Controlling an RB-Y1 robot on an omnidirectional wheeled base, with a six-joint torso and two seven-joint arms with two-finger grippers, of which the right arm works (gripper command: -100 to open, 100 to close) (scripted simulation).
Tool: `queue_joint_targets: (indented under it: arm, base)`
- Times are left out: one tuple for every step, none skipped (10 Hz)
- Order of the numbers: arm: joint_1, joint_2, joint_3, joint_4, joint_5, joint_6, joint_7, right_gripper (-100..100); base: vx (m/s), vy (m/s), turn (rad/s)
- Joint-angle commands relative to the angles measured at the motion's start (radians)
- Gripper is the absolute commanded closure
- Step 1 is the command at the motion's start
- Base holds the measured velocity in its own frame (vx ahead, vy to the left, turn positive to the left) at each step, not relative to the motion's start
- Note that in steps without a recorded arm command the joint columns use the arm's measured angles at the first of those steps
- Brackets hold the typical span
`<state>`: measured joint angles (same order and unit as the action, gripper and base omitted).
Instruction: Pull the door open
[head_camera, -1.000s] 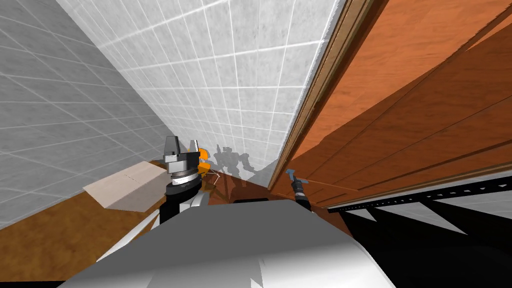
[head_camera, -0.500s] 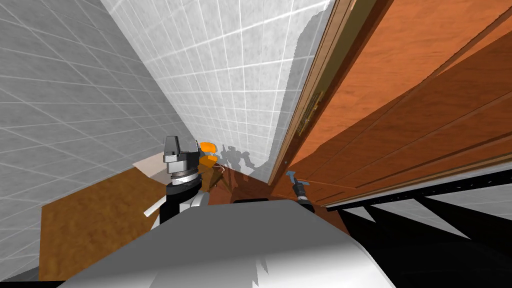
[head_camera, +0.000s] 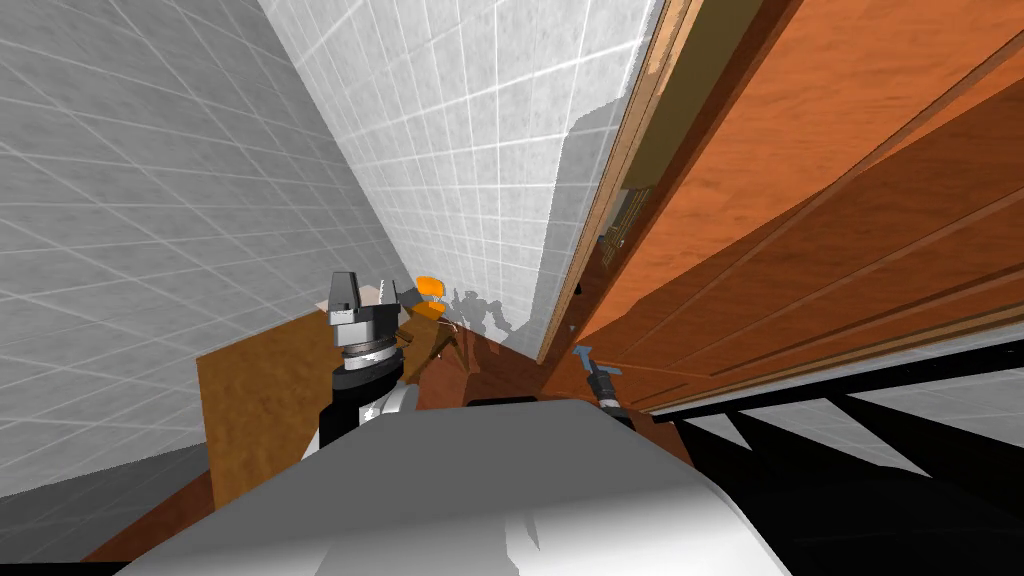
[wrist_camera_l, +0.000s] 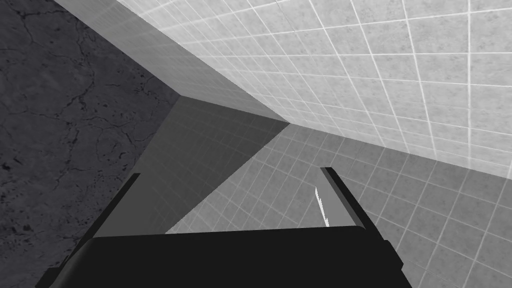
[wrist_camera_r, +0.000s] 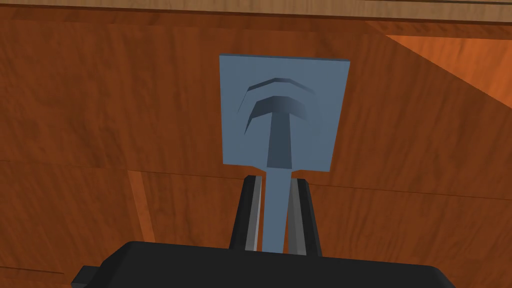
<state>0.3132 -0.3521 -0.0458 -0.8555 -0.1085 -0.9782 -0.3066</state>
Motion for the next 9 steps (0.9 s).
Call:
queue_joint_targets:
  arm:
    - [0.008, -0.014, 0.007, 0.023, 0.003, -0.035, -0.015, 100]
    - [0.016, -0.021, 0.012, 0.028, 0.005, -0.051, -0.023, 100]
    - [0.020, -0.025, 0.015, 0.030, 0.006, -0.058, -0.027, 100]
    - [0.027, -0.031, 0.019, 0.034, 0.008, -0.072, -0.034, 100]
    - [0.033, -0.037, 0.023, 0.038, 0.010, -0.084, -0.040, 100]
    - [0.040, -0.043, 0.027, 0.042, 0.011, -0.097, -0.047, 100]
    - [0.036, -0.037, 0.027, 0.040, 0.012, -0.087, -0.042, 100]
    - [0.007, -0.035, 0.030, 0.070, 0.013, -0.088, -0.041, 100]
    - [-0.002, -0.034, 0.030, 0.078, 0.012, -0.087, -0.040, 100]
  base:
    - [-0.202, -0.027, 0.134]
    - [-0.214, -0.026, 0.128]
    - [-0.162, -0.036, 0.103]
    - [-0.153, -0.042, 0.118]
    - [-0.143, -0.021, 0.119]
    - [-0.157, -0.015, 0.103]
    - [-0.074, -0.006, 0.021]
    - [-0.140, -0.026, 0.088]
    - [-0.210, -0.038, 0.101]
